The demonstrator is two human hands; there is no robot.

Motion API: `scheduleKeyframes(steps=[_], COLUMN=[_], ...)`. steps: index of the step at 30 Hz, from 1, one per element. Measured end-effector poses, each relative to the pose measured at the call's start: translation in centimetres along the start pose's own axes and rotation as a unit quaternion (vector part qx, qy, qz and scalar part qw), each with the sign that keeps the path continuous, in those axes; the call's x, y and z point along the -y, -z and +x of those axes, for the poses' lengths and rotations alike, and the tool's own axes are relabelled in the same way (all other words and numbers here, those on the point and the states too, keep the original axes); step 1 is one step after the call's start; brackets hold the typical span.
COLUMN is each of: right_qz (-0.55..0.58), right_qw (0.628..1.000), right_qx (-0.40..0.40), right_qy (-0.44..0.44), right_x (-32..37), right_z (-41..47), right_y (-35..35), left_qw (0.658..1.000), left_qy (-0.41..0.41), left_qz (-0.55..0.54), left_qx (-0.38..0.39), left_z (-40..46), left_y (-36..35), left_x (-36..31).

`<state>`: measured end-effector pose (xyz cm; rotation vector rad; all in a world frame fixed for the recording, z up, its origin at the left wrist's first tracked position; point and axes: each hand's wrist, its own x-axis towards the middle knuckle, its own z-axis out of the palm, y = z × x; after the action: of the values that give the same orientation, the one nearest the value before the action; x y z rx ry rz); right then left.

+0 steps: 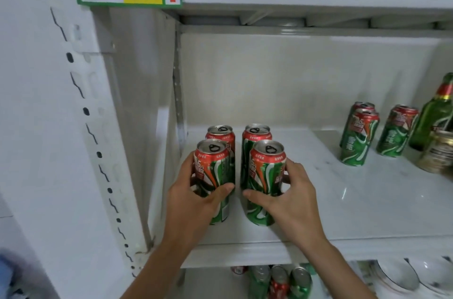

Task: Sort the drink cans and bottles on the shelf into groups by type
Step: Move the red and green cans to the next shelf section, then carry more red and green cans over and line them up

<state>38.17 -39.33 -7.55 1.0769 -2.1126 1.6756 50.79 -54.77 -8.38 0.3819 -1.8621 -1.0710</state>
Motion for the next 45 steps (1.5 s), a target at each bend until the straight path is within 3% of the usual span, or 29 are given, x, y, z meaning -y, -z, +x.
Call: scheduleKeyframes(steps=[17,23,25,27,29,31,33,38,45], right_qz=[-0.027,0.025,0.053,0.068,0.063,0.035,-0.007,-0.087,-0.19], right_qw=[0.998,0.996,0.993,0.99,0.993,0.997,0.996,0.978,0.95], right_qx=[0.016,0.016,0.04,0.043,0.017,-0.026,-0.067,-0.168,-0.221], right_qy=[-0.045,-0.083,-0.101,-0.115,-0.094,-0.06,-0.05,-0.092,-0.11], right_x=[-0.4,-0.7,-1.1,-1.4,-1.9,-2.6,-3.8,-6.7,-8.8], right_z=[0.5,-0.3,-1.2,-2.3,-3.0,-3.8,-4.6,-7.1,-8.7], right_y=[-0.2,-0.6,0.0,1.8,4.8,8.7,13.3,25.4,36.8], left_qw=[1.0,1.0,0.996,0.985,0.949,0.909,0.904,0.926,0.926], left_qy=[-0.02,-0.002,0.017,-0.074,-0.257,-0.386,-0.416,-0.351,-0.278], left_qz=[0.004,0.004,0.049,0.069,0.071,0.073,0.061,0.065,0.054], left_qx=[0.016,-0.02,-0.066,-0.137,-0.171,-0.142,-0.077,0.12,0.25], left_z=[0.8,0.1,-0.4,-0.6,-0.4,0.0,0.3,-1.4,-4.5], left_y=[0.3,-0.1,0.0,0.1,-0.4,-2.1,-5.3,-16.4,-29.9], left_x=[0.8,0.9,0.4,-0.7,-2.3,-3.8,-5.8,-10.4,-14.4])
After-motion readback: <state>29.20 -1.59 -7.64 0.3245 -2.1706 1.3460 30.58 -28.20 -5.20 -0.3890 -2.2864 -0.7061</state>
